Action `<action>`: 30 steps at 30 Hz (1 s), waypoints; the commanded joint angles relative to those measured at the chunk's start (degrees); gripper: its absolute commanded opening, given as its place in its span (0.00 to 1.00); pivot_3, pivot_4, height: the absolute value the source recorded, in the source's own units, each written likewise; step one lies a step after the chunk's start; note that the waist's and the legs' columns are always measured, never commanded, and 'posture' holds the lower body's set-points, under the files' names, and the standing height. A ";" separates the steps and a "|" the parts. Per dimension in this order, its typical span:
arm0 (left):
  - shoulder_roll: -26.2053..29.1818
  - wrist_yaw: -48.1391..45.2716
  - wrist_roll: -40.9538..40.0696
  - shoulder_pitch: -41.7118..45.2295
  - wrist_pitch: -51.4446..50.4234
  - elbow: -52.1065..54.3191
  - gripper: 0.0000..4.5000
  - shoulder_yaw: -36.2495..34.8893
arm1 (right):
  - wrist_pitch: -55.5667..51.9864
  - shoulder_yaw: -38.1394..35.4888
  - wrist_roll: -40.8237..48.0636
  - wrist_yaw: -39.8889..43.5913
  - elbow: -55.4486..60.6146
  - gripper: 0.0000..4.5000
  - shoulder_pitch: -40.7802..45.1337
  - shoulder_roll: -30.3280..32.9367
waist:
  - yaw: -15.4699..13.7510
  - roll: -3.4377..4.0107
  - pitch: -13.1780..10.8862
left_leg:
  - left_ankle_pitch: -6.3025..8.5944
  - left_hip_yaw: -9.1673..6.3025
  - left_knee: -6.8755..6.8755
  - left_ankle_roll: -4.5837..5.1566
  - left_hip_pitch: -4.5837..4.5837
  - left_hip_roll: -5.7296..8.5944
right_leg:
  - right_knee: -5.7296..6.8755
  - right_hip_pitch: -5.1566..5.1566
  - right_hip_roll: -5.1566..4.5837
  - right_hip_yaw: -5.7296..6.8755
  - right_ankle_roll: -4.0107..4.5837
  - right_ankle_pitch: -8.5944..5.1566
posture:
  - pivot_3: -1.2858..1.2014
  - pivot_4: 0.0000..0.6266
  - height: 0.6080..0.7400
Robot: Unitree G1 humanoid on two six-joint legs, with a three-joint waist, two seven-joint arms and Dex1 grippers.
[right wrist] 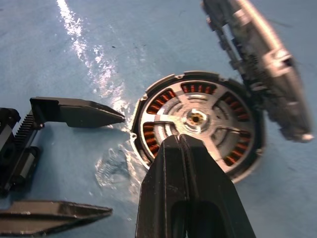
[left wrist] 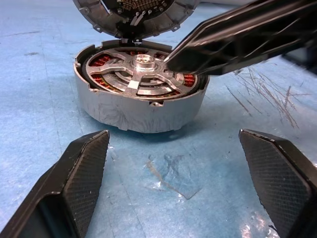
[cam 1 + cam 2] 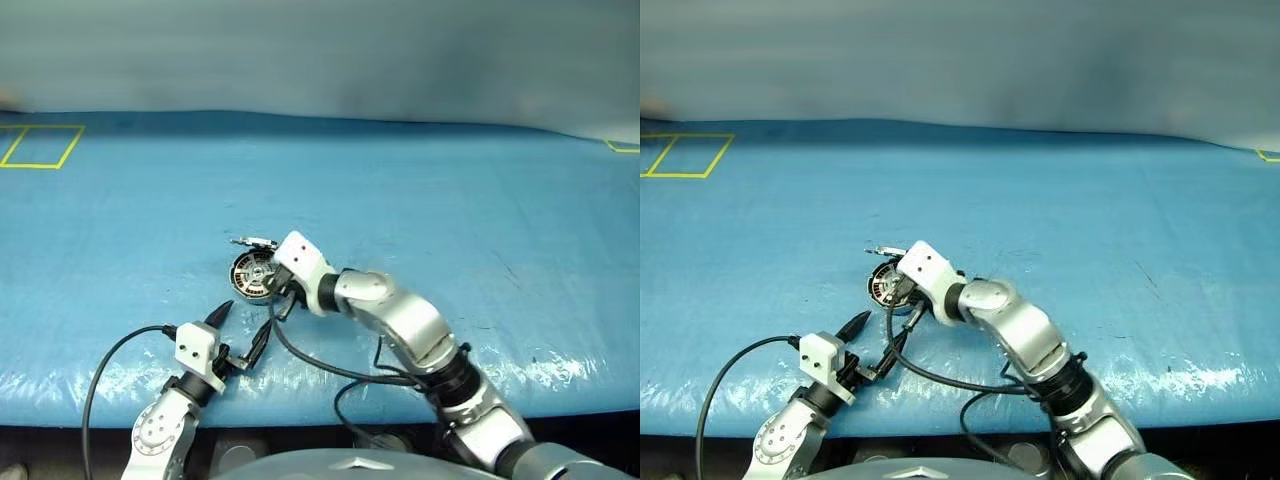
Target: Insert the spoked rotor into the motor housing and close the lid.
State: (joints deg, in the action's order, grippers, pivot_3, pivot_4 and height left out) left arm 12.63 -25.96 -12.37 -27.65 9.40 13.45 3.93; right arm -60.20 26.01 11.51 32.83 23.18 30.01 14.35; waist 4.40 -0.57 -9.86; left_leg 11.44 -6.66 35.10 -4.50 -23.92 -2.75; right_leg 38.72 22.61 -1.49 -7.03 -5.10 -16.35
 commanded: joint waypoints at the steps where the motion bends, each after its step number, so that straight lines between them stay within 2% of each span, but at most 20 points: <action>1: -0.59 0.75 0.55 -0.76 1.83 2.58 1.00 0.43 | -3.63 0.64 0.20 4.17 2.73 0.01 5.32 8.32 | -0.04 0.00 0.00 | 0.00 0.00 0.00 0.00 0.03 0.00 | 0.00 -0.02 0.00 0.01 0.01 -0.01 | 0.52 0.24 1.00; 3: -0.94 1.23 0.94 -1.05 2.38 2.65 1.00 0.61 | -1.60 2.53 -2.53 4.29 -0.75 0.01 8.32 12.59 | -0.06 -0.01 0.01 | 0.00 0.01 -0.02 0.00 0.02 0.01 | -0.02 0.01 -0.01 0.00 0.04 -0.03 | 0.52 0.24 1.00; 6: -1.33 1.70 1.38 -1.15 2.82 2.58 1.00 0.78 | 2.46 3.26 -5.15 2.82 -7.01 0.01 11.01 13.08 | 0.11 -0.02 0.00 | 0.01 0.03 -0.08 0.01 0.01 0.01 | -0.03 0.04 -0.01 0.00 0.06 -0.04 | 0.52 0.24 1.00; 10: -1.65 1.97 1.79 -1.66 3.29 2.64 1.00 1.35 | 16.88 1.33 -6.50 3.12 -19.44 0.01 14.10 7.40 | 0.51 -0.03 -0.01 | 0.01 0.04 -0.12 0.01 -0.02 0.00 | -0.03 0.09 0.00 -0.01 -0.15 0.08 | 0.52 0.24 1.00; 15: -1.51 2.26 1.76 -1.98 3.56 2.70 1.00 1.77 | 23.73 -4.16 -2.42 5.49 -30.96 0.01 16.99 -1.65 | 0.38 -0.05 -0.04 | 0.01 0.04 -0.12 0.02 -0.03 0.00 | -0.02 0.06 0.00 0.00 -0.25 0.15 | 0.52 0.24 1.00; 18: -1.39 2.18 1.58 -2.19 3.63 2.74 1.00 1.74 | 23.24 -5.47 -0.99 7.29 -33.90 0.01 17.78 -4.47 | 0.12 -0.05 -0.05 | 0.01 0.01 -0.11 0.01 -0.04 0.02 | -0.02 0.03 0.00 0.00 -0.22 0.19 | 0.52 0.24 1.00; 22: -1.26 2.10 1.27 -2.65 3.57 2.92 1.00 1.51 | 17.00 -4.50 2.11 11.48 -34.62 0.01 16.96 -7.22 | 0.17 -0.02 -0.06 | 0.01 0.01 -0.11 0.01 -0.03 0.01 | -0.01 0.04 0.00 0.00 -0.21 0.19 | 0.52 0.24 1.00; 30: -1.11 1.73 0.35 -3.22 3.46 2.91 1.00 1.32 | 9.62 0.66 4.34 17.23 -28.43 0.01 11.97 -5.72 | 0.29 0.01 -0.07 | 0.01 0.01 -0.13 0.01 -0.03 0.01 | 0.02 0.06 0.01 0.01 -0.22 0.14 | 0.52 0.24 1.00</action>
State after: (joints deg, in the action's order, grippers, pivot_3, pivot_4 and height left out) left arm 11.42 -23.88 -11.44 -30.32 11.75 13.74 5.21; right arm -49.66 25.73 15.03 48.90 -8.36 42.49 8.41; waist 4.69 -0.56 -9.93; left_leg 11.45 -6.66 34.97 -4.49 -23.95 -2.74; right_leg 38.73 22.68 -1.48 -7.02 -5.32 -16.21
